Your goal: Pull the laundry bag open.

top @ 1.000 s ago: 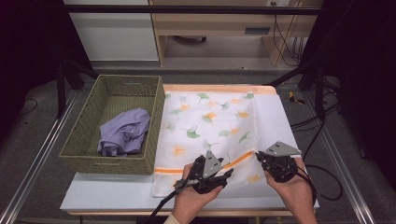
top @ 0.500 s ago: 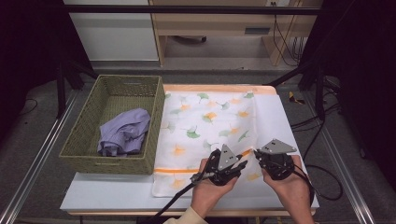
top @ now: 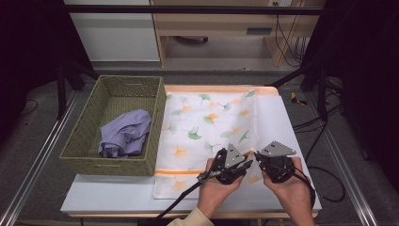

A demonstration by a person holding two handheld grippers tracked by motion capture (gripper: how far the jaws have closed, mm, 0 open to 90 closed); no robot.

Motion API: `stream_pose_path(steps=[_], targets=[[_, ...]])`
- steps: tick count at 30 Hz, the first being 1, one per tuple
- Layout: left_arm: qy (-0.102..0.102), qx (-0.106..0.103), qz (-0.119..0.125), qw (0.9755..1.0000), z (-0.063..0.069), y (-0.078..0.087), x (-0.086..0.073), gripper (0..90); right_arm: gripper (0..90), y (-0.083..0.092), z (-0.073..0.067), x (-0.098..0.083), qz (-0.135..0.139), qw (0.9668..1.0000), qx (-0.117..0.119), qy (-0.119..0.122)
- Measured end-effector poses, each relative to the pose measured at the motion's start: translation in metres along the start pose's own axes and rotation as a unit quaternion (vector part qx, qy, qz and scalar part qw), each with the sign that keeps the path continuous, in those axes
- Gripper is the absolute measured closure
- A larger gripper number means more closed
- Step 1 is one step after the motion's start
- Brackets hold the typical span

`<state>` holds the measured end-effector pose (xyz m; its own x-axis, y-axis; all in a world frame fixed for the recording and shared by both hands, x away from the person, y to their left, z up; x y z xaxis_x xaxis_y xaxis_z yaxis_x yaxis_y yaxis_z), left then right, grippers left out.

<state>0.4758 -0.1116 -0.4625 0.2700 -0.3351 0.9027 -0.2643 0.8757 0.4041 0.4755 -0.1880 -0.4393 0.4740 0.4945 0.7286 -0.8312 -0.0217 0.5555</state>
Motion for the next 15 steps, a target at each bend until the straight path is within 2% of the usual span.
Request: stream_pose_path(steps=[4, 15], targets=[[-0.001, 0.008, -0.009, 0.9999, -0.004, -0.0028, -0.0023, 73.7, 86.7, 0.0009, -0.0007, 0.0014, 0.002, 1.0, 0.0, 0.0], [-0.001, 0.007, -0.003, 1.0, -0.01, -0.0092, -0.0032, 70.6, 86.9, 0.0042, -0.0066, 0.0054, 0.003, 1.0, 0.004, 0.001]])
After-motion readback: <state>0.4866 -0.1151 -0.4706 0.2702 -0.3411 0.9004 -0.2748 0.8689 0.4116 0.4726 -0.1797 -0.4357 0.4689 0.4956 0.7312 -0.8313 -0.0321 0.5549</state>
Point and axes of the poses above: each handheld gripper's, and its own axes: y roughly backward along the jaws, x roughly out of its top, z roughly to its right, the point moved 9 cm from there along -y, roughly forward along the jaws, and after that the axes turned 15 degrees about -x, right-handed, at the moved point
